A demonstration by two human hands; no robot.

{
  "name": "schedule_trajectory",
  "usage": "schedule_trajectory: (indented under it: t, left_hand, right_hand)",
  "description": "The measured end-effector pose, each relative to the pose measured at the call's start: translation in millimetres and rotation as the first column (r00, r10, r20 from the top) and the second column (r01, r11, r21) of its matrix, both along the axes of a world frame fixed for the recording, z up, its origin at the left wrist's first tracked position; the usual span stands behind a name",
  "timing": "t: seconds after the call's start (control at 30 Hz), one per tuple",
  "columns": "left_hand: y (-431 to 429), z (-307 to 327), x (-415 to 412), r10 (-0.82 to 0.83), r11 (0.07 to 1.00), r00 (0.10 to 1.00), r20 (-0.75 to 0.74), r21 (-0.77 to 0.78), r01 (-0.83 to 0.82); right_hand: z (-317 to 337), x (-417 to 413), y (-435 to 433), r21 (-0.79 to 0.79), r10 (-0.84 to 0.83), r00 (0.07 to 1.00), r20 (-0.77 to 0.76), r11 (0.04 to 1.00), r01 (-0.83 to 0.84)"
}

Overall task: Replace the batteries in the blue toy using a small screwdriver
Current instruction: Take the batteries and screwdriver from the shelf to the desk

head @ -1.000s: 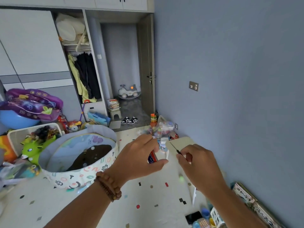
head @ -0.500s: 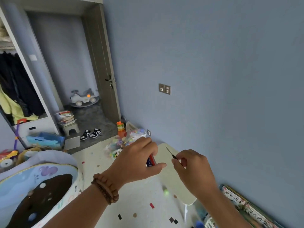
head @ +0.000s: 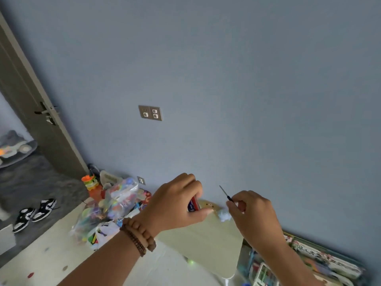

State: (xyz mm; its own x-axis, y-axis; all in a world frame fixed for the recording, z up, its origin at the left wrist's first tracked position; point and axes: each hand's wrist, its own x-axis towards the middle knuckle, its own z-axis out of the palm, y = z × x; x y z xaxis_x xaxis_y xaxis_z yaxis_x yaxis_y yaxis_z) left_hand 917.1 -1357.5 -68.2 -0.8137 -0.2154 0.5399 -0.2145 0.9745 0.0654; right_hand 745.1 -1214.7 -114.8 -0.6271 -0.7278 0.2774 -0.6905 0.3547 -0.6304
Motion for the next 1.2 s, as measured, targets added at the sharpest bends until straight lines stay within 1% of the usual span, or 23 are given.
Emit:
schedule_trajectory:
  t: [0.1, 0.3, 0.37, 0.5, 0.67, 0.73, 0.87, 1.0, 1.1, 1.2]
  left_hand:
    - [-44, -10, -21, -0.087, 0.995, 0.996, 0.033, 0.045, 0.085]
    - [-132, -44, -58, -0.274, 0.959, 0.962, 0.009, 0.076, 0.272]
    - [-164, -56, -65, -0.327, 0.940, 0.945, 0.021, 0.108, 0.323]
    - [-226, -76, -71, -0.404, 0.912, 0.913, 0.056, 0.104, 0.397]
    - [-285, -106, -74, -0.445, 0.891, 0.890, 0.095, 0.145, 0.430]
    - [-295, -124, -74, -0.468, 0.879, 0.876, 0.119, 0.162, 0.448]
    - [-300, -160, -74, -0.503, 0.859, 0.856, 0.119, 0.180, 0.480]
    - [-310, -229, -86, -0.506, 0.855, 0.857, 0.091, 0.181, 0.486]
    - [-319, -315, -103, -0.524, 0.843, 0.849, 0.072, 0.186, 0.504]
    - [-327, -419, -119, -0.527, 0.844, 0.844, 0.101, 0.178, 0.505]
  right_hand:
    - [-3, -5, -23, 0.022, -0.087, 0.996, 0.021, 0.996, 0.086]
    - [-28, -9, -88, 0.063, -0.268, 0.963, 0.025, 0.962, 0.266]
    - [-39, -3, -113, 0.079, -0.342, 0.939, 0.031, 0.938, 0.338]
    - [-61, 4, -161, 0.106, -0.450, 0.891, 0.066, 0.891, 0.442]
    - [-94, 21, -208, 0.115, -0.514, 0.852, 0.098, 0.856, 0.503]
    - [-108, 26, -216, 0.131, -0.528, 0.844, 0.097, 0.847, 0.515]
    - [-145, 32, -222, 0.152, -0.555, 0.826, 0.101, 0.829, 0.539]
    - [-218, 23, -227, 0.080, -0.579, 0.813, 0.063, 0.815, 0.574]
    - [-304, 8, -230, 0.054, -0.605, 0.796, 0.026, 0.796, 0.603]
    - [-398, 0, -235, 0.036, -0.636, 0.772, 0.001, 0.771, 0.635]
